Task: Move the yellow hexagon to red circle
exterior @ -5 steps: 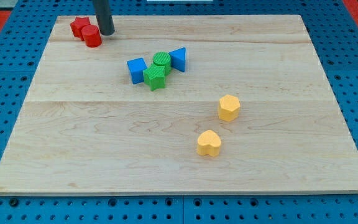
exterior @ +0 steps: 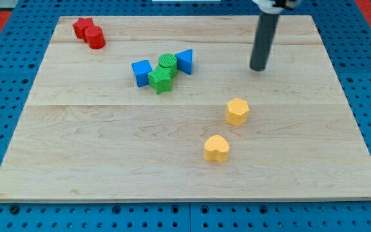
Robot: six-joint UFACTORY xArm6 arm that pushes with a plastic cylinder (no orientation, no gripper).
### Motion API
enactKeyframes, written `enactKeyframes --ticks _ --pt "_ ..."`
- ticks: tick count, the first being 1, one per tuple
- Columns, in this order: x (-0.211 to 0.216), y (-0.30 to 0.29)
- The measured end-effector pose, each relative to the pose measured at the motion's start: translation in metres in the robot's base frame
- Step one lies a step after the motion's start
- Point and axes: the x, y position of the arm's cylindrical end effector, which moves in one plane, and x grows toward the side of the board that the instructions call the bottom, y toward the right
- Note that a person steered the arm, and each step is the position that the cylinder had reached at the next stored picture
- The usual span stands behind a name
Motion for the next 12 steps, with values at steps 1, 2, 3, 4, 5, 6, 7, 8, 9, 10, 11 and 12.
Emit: enactKeyframes --ticks 1,2,3,4,5,6,7,8,9,10,11,12 --pt "0.055 0.001" --pt "0.103 -0.009" --pt "0.11 -0.046" --pt "0.097 -0.077" --pt "0.075 -0.079" --pt "0.06 -0.083" --pt "0.041 -0.083" --pt "0.03 -0.086" --pt "0.033 -0.121" --pt "0.045 -0.159" --pt "0.06 -0.197" --pt "0.068 -0.233"
